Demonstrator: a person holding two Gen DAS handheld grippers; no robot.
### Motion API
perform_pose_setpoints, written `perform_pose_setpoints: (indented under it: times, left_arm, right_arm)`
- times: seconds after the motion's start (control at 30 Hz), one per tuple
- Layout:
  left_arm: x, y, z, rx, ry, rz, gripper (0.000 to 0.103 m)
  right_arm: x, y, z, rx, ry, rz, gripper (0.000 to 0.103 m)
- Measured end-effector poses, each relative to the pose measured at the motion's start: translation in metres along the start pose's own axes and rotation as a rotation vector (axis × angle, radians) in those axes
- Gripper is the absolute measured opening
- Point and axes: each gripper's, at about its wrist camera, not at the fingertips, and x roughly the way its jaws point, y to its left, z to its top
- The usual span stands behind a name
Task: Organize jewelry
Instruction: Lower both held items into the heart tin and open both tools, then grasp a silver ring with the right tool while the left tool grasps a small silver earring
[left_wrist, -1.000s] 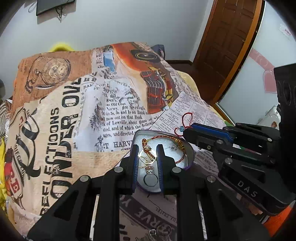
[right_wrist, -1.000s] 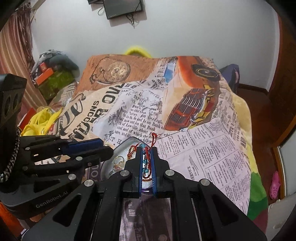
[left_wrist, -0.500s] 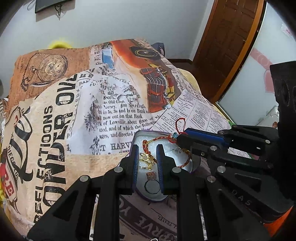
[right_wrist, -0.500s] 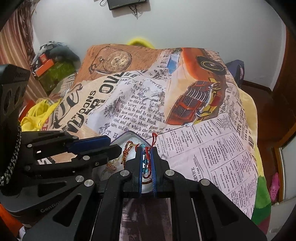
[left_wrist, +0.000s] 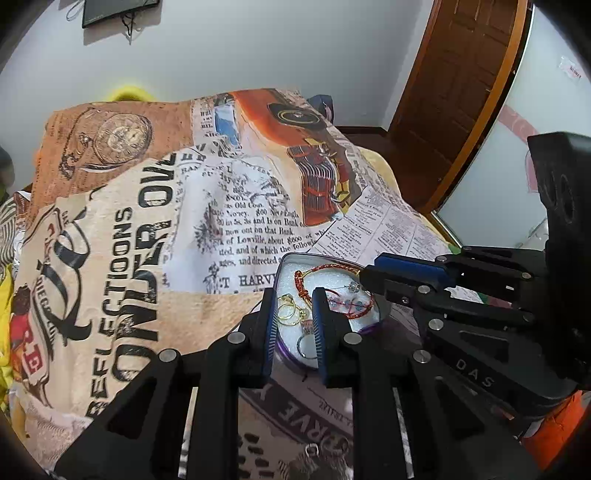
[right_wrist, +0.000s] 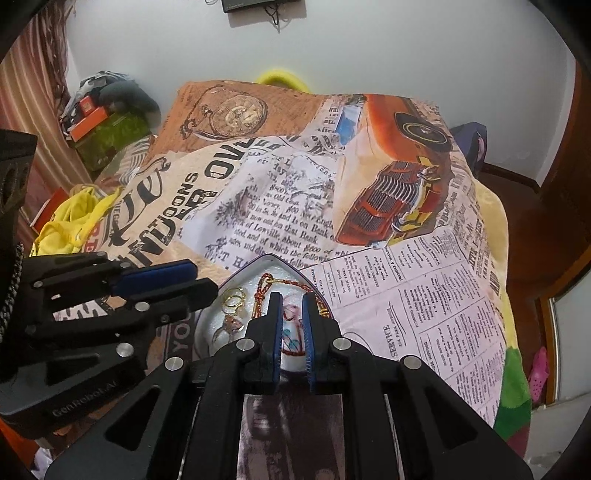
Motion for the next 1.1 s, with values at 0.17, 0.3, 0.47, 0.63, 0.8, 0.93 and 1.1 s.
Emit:
perform_pose_setpoints:
  times: [0.17, 0.3, 0.47, 0.63, 0.8, 0.93, 1.1]
  left_arm:
    - [-0.026, -0.002, 0.0, 0.005, -0.034, 0.015, 0.018]
    - [-0.048, -0.004, -0.003, 0.01, -0.057, 0.027, 0.019]
    - [-0.072, -0.005, -0.009, 0.014, -0.082, 0.038, 0.024]
    - [-0.091, -0.005, -0.016, 0.016, -0.096, 0.049, 0.025]
    - [-0.107, -0.004, -0.026, 0.013, -0.106, 0.057, 0.027]
    - [-0.112, -0.001, -0.036, 0.014, -0.104, 0.07, 0.031]
    - [-0.112, 0.008, -0.052, 0.004, -0.079, 0.08, 0.031]
  right_arm:
    - [-0.018, 0.007, 0.0, 0.001, -0.031, -0.012, 0.026]
    - [-0.035, 0.011, 0.0, 0.006, -0.06, -0.02, 0.029]
    - [-0.055, 0.018, -0.004, 0.009, -0.085, -0.03, 0.029]
    - [-0.071, 0.027, -0.011, 0.012, -0.098, -0.033, 0.029]
    - [-0.079, 0.034, -0.019, 0.023, -0.1, -0.012, 0.044]
    - [-0.081, 0.041, -0.027, 0.025, -0.106, -0.013, 0.048]
    - [-0.074, 0.047, -0.037, 0.033, -0.078, -0.002, 0.048]
